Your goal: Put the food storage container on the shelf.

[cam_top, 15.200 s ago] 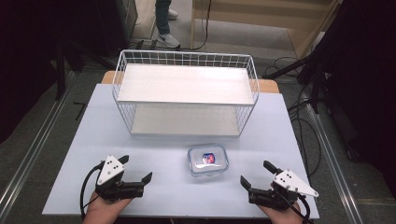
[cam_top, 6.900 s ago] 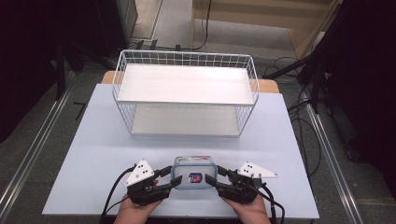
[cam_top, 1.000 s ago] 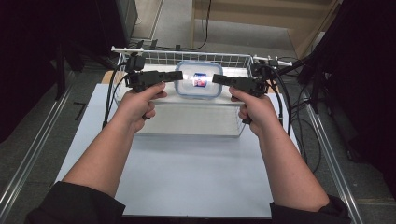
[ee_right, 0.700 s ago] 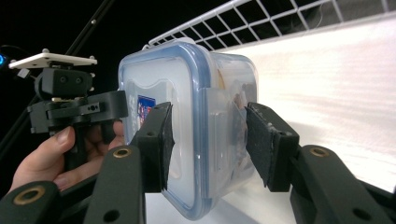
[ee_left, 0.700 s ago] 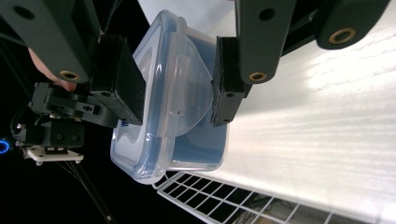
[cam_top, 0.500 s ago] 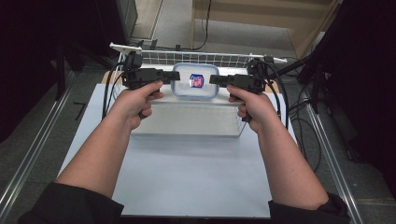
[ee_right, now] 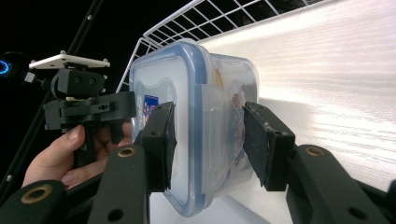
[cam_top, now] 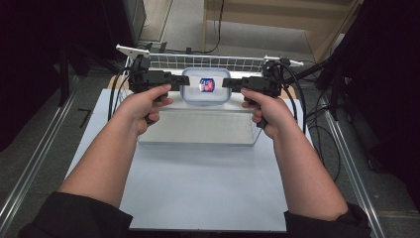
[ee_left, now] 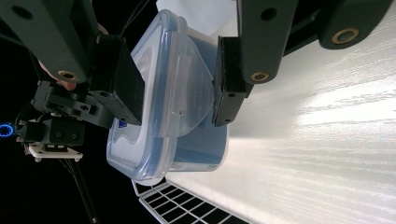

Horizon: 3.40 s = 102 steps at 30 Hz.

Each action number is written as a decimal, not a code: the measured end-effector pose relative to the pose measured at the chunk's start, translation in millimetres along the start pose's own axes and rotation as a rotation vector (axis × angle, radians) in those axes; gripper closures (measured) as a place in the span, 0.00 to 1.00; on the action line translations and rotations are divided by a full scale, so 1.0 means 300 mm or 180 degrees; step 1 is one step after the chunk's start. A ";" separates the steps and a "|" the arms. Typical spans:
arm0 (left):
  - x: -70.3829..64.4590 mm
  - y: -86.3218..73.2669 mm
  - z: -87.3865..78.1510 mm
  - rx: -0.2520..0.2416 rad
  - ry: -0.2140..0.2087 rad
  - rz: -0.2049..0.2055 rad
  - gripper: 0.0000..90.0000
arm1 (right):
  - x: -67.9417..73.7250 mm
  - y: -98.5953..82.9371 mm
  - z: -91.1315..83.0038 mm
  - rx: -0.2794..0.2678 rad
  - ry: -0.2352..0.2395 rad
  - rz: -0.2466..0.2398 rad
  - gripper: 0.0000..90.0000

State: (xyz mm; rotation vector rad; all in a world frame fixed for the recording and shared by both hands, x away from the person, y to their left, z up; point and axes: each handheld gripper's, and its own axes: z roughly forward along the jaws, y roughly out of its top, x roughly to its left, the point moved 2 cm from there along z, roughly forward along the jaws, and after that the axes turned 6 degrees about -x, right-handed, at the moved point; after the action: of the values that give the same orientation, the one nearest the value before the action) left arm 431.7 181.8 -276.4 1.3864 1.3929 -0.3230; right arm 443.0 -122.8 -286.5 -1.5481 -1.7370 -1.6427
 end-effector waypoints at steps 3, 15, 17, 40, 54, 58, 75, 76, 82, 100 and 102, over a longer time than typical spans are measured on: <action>0.001 0.001 0.003 -0.0026 0.0006 0.0006 0.61 | -0.005 0.002 0.002 -0.0029 0.0000 0.0020 0.62; 0.010 0.007 0.021 -0.0089 0.0031 0.0064 0.60 | -0.021 0.003 0.022 -0.0075 -0.0080 0.0045 0.59; 0.011 0.009 0.025 -0.0091 0.0043 0.0085 0.60 | -0.024 0.005 0.022 -0.0081 -0.0081 0.0053 0.59; 0.013 0.013 0.053 -0.0095 0.0098 0.0169 0.55 | -0.033 0.008 0.032 -0.0114 -0.0151 -0.0009 0.54; 0.013 0.011 0.057 -0.0114 0.0133 0.0215 0.53 | -0.031 0.005 0.035 -0.0131 -0.0153 -0.0105 0.47; 0.012 0.011 0.051 -0.0128 0.0163 0.0245 0.51 | -0.029 0.009 0.026 -0.0190 -0.0172 -0.0149 0.43; -0.024 -0.018 -0.021 -0.0229 0.0304 0.0424 0.37 | 0.016 -0.019 -0.033 -0.0240 -0.0309 -0.0424 0.34; -0.026 -0.024 -0.026 -0.0213 0.0305 0.0451 0.36 | 0.020 -0.025 -0.038 -0.0237 -0.0318 -0.0448 0.33; -0.035 -0.065 -0.060 -0.0204 0.0328 0.0571 0.34 | 0.027 -0.069 -0.073 -0.0268 -0.0363 -0.0512 0.29; -0.010 -0.314 -0.124 -0.0412 0.0506 0.1565 0.20 | -0.030 -0.257 -0.188 -0.0558 -0.0742 -0.1054 0.20; 0.027 -0.388 -0.137 -0.0448 0.0549 0.1751 0.19 | -0.059 -0.315 -0.203 -0.0637 -0.0915 -0.1262 0.21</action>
State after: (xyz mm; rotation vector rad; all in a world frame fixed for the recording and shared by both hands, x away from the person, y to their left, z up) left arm 317.0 186.3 -323.1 1.6387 1.0866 0.2550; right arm 346.0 -161.3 -332.1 -1.6780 -2.2049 -1.9027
